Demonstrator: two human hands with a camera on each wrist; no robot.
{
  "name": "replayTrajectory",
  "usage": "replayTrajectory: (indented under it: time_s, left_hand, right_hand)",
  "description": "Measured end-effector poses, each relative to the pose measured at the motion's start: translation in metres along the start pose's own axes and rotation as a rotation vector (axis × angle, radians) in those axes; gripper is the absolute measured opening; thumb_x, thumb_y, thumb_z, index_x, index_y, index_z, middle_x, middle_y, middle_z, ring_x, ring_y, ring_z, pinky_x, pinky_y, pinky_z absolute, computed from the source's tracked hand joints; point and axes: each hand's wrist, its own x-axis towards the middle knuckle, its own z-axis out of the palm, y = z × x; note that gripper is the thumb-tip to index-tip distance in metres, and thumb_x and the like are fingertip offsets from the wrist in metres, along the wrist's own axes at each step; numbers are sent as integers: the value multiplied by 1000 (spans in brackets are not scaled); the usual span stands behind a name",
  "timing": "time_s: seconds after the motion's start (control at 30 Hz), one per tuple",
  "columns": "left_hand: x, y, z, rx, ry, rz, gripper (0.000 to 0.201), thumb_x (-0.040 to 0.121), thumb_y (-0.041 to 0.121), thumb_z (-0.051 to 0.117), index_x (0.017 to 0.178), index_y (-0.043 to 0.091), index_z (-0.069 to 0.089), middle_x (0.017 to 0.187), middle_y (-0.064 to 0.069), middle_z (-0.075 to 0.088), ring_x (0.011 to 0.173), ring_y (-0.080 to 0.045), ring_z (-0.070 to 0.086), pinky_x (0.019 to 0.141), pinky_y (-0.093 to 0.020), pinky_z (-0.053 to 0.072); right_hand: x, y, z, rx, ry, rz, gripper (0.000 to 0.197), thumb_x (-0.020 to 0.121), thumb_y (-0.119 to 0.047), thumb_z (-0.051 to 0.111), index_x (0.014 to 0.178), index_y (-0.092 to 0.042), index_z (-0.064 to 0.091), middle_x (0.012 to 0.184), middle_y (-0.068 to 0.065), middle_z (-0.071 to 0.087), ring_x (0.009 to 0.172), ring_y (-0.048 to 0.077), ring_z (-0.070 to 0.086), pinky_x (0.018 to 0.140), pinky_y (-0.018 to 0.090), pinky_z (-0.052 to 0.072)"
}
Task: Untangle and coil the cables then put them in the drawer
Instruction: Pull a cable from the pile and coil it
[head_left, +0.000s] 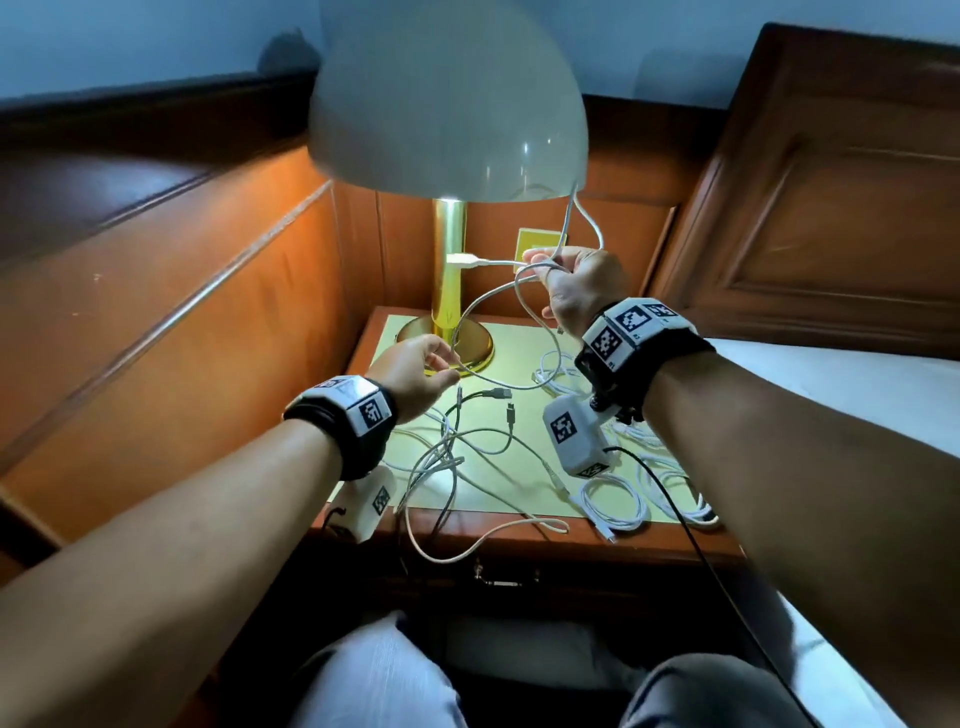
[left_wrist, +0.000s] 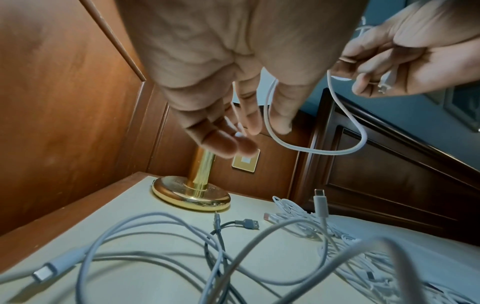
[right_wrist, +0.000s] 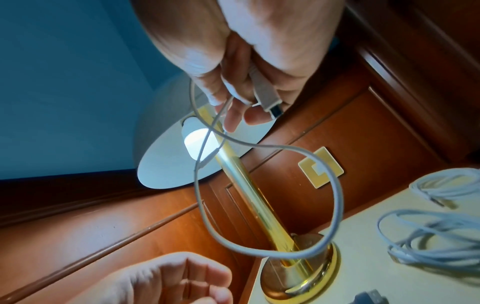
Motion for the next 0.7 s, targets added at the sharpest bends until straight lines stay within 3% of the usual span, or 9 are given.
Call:
replayTrajectory:
  time_s: [0.1,0.2,0.27,0.33,0.4,0.47,0.57,0.63,0.7]
  left_hand:
    - [-5,6,-2,52,-6,-27,22,93,32,69,111,22,61,104,5,66,91,-15,65,70,-26,49]
    - [-11,12,-7,68,-27,-21,22,92,32,70,110,22,61,105,3,67,89,-15,65,65,-24,46]
    - [-16,18,-13,47,-21,-14,23,92,32,70,110,22,61,103,3,68,86,-15,68,71,-28,53]
    - [-24,29,-21,6,6,-7,24,92,31,70,112,22,60,102,4,68,84,-15,69,73,-29,56]
    - [-36,44,-32,-85,22,32,29,93,31,70,117,22,58,105,6,68,84,-15,70,70,-27,56]
    - [-55,62,-41,-184,-34,94,37,93,35,68,125,24,53,110,10,65,86,-14,70,63,-24,54]
    - [-90,87,-44,-183,-114,180,52,88,42,69,134,27,50,117,13,61,86,-10,66,66,-26,51]
    - [-116,96,-40,-142,-22,225,36,88,34,73,119,27,56,105,12,65,75,-4,60,69,-29,47]
    - [-148,104,-39,-244,46,248,23,91,18,71,100,27,52,85,7,66,59,-1,54,62,-27,44]
  right_hand:
    - [-1,-7,-10,-40,50,-29,13,91,-20,70,101,-16,78,89,-6,76,49,-3,57,74,27,60]
    - [-8,-19,-27,-64,105,-17,15,90,-19,71,102,-15,79,101,-4,77,70,7,68,82,36,60]
    - [-15,-28,-42,-34,122,10,15,91,-20,70,102,-15,79,99,-5,76,73,11,69,76,29,60]
    - [-28,-40,-58,-9,87,36,15,94,-19,66,103,-14,77,93,-7,72,63,11,64,55,15,53]
    - [-47,-50,-72,17,20,51,16,97,-19,61,102,-12,75,91,-7,71,61,14,65,53,19,54]
    - [-67,-57,-85,49,-31,65,17,98,-19,60,101,-11,75,81,-8,74,52,3,62,61,30,59]
    - [-101,-61,-99,100,-86,132,15,99,-20,59,94,-15,73,59,-15,69,46,1,54,47,20,49]
    - [-125,-61,-108,224,-120,211,16,96,-18,62,95,-12,76,77,-4,76,52,7,51,44,21,45]
    - [-153,-58,-118,307,-184,269,19,96,-16,60,103,-7,75,92,4,77,50,8,46,42,22,41]
